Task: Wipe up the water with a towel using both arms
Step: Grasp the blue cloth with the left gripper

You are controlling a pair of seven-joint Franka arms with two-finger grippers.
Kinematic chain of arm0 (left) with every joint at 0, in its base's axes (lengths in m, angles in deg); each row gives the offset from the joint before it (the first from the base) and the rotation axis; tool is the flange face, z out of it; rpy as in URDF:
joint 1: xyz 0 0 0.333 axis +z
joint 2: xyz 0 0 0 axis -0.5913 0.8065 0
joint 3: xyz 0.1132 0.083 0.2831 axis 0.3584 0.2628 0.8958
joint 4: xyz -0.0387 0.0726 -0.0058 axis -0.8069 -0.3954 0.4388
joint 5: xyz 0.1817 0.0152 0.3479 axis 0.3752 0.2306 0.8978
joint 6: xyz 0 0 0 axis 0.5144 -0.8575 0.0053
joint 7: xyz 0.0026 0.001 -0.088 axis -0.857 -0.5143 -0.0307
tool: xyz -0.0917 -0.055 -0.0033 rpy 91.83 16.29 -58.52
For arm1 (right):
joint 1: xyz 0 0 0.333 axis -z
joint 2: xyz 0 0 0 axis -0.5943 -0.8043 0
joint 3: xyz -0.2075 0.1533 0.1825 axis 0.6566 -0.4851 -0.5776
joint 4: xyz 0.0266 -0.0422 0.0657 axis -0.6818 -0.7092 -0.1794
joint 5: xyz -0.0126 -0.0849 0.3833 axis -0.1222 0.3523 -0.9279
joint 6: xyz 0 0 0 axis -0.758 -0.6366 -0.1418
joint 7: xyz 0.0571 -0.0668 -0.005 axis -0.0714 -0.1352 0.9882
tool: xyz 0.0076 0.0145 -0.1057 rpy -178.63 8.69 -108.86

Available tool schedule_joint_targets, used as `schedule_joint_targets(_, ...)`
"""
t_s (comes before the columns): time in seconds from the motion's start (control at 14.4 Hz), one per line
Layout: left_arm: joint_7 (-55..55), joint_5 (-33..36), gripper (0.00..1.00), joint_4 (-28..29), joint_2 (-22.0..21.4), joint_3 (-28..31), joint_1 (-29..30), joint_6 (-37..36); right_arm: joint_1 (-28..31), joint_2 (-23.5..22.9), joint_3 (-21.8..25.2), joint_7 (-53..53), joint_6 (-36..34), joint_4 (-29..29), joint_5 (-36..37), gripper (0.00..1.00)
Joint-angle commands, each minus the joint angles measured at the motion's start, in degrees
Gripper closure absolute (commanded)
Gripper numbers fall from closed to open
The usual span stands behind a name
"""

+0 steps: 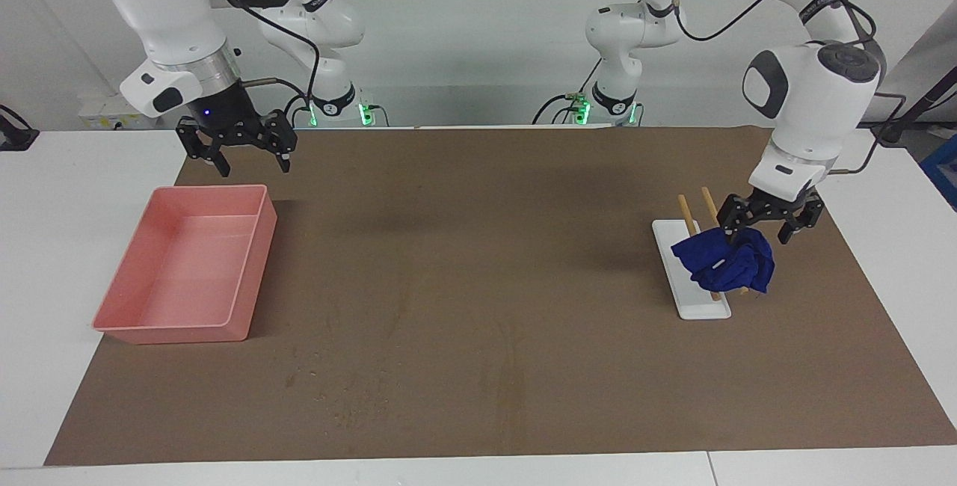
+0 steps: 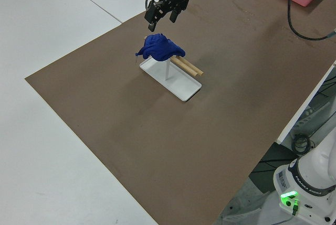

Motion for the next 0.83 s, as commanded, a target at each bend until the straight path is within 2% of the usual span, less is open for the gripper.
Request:
schedule_joint_targets(0.0,-1.3,1.4,0.00,6.2,-1.4,0.4,0.0,7.4,0.5,0.7,-0.2,-0.1,-1.0,-0.2,-1.4,0.00)
schedule_joint_targets(0.21,-1.5,2.2,0.00,7.2,-1.5,0.4,0.0,7.8,0.5,0.7,-0.2,0.0,-1.0,-0.2,-1.4,0.00)
schedule_joint_targets(0.28,-2.7,2.2,0.07,7.1,-1.6,0.4,0.0,7.2,0.5,0.7,-0.2,0.0,-1.1,-0.2,-1.4,0.00)
schedule_joint_targets(0.42,-4.6,2.2,0.32,7.0,-1.8,0.4,-0.4,5.6,0.5,0.7,-0.2,0.0,-1.0,-0.2,-1.7,0.00)
schedule_joint_targets(0.62,-6.4,2.4,1.00,6.2,-1.8,0.4,-0.7,2.9,0.5,0.7,-0.2,0.0,-1.1,-0.2,-1.7,0.00)
schedule_joint_targets(0.76,-6.5,2.4,1.00,6.1,-1.8,0.4,-0.7,2.6,0.5,0.7,-0.2,0.0,-1.0,-0.2,-1.7,0.00)
